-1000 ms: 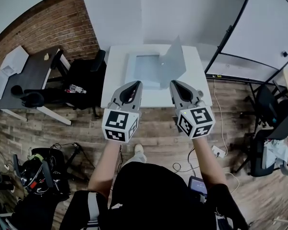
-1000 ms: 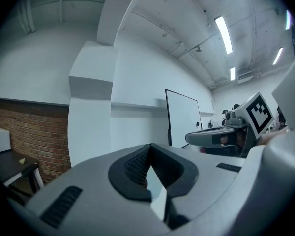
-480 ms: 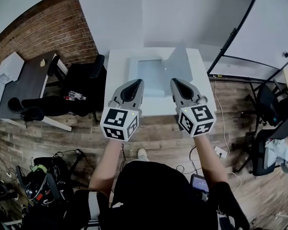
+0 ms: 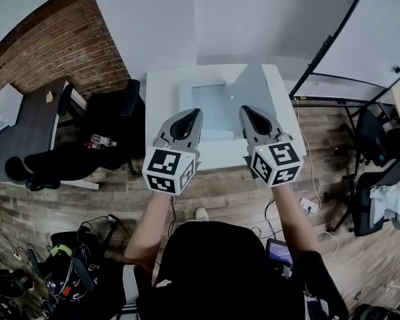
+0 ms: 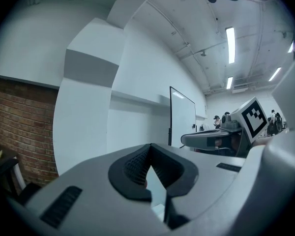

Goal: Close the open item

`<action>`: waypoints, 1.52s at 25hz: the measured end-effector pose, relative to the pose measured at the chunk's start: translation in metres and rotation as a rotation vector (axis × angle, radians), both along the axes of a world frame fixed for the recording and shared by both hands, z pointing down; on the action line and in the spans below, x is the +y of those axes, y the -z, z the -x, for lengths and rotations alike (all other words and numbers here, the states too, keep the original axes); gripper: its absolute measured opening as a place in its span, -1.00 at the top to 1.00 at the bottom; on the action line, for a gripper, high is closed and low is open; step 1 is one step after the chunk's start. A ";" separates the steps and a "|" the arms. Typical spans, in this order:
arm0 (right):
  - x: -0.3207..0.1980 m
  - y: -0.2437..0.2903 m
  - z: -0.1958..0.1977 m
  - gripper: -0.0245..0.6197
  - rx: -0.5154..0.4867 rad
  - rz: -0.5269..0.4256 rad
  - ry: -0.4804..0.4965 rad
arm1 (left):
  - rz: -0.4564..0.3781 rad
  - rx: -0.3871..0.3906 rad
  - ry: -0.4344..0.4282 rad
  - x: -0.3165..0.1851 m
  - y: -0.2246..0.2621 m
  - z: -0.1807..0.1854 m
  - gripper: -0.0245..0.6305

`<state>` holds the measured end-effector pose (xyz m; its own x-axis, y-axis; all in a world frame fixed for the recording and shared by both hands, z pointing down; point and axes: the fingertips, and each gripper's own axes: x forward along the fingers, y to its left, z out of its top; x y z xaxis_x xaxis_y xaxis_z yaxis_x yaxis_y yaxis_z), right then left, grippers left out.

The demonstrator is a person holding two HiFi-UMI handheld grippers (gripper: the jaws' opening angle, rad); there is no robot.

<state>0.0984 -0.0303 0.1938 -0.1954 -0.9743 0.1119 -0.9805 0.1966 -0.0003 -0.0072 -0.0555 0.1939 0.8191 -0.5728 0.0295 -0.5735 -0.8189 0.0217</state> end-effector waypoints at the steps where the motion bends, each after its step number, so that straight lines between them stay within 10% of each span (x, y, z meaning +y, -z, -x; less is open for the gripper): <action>1: -0.004 -0.002 0.001 0.80 -0.001 0.002 -0.004 | -0.002 0.002 -0.008 -0.003 -0.001 0.001 0.90; 20: -0.031 -0.029 -0.009 0.80 -0.006 0.059 -0.041 | 0.025 0.013 -0.015 -0.034 -0.029 0.004 0.89; 38: -0.030 -0.055 -0.102 0.80 -0.029 0.110 -0.132 | 0.133 0.039 -0.097 -0.039 -0.058 -0.079 0.90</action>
<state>0.2000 -0.0600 0.2490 -0.0710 -0.9738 0.2158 -0.9971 0.0632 -0.0432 0.0723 -0.0948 0.2523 0.8725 -0.4840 0.0668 -0.4883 -0.8589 0.1543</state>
